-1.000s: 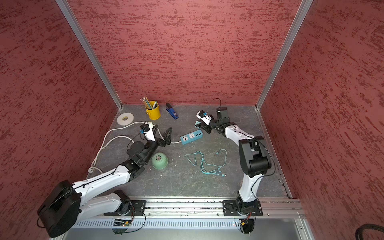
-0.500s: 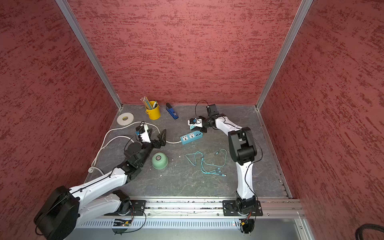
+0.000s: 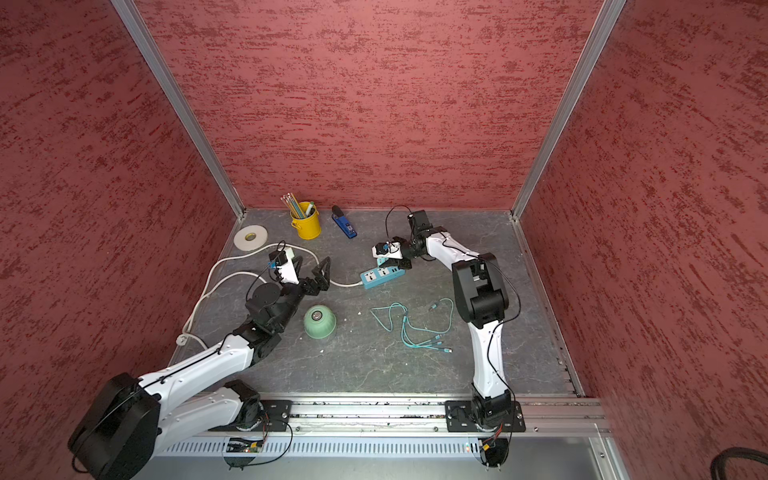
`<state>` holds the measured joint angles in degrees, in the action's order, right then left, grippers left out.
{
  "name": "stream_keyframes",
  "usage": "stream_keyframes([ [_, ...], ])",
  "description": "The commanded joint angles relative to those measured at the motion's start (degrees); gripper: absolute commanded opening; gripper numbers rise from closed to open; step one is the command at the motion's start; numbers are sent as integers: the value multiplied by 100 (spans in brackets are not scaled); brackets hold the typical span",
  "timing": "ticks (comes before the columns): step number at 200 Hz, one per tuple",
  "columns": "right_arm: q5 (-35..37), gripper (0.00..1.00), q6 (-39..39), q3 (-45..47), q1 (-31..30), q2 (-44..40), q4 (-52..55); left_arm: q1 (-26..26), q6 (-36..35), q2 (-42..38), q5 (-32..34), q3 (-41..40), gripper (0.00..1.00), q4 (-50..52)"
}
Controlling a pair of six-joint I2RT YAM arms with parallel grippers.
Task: Charge the cordless meat grinders
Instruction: Insert the plug into the socket.
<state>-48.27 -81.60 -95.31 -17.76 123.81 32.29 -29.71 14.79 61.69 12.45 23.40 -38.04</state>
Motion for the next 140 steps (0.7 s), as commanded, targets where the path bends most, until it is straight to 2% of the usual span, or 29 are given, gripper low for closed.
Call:
stream_keyframes([
  [1, -165, 0, -108, -166, -52, 186, 283, 52, 59, -93, -76, -11, 100, -28],
  [57, -109, 0, -161, -240, -82, 307, 505, 80, 86, -130, -88, -28, 100, -8],
  [105, -50, 0, -203, -886, -105, 609, 1719, 97, 85, -169, -107, -28, 100, 16],
  [140, -99, 0, -72, -721, -117, 506, 1842, 115, 111, -156, -132, -24, 100, -9],
])
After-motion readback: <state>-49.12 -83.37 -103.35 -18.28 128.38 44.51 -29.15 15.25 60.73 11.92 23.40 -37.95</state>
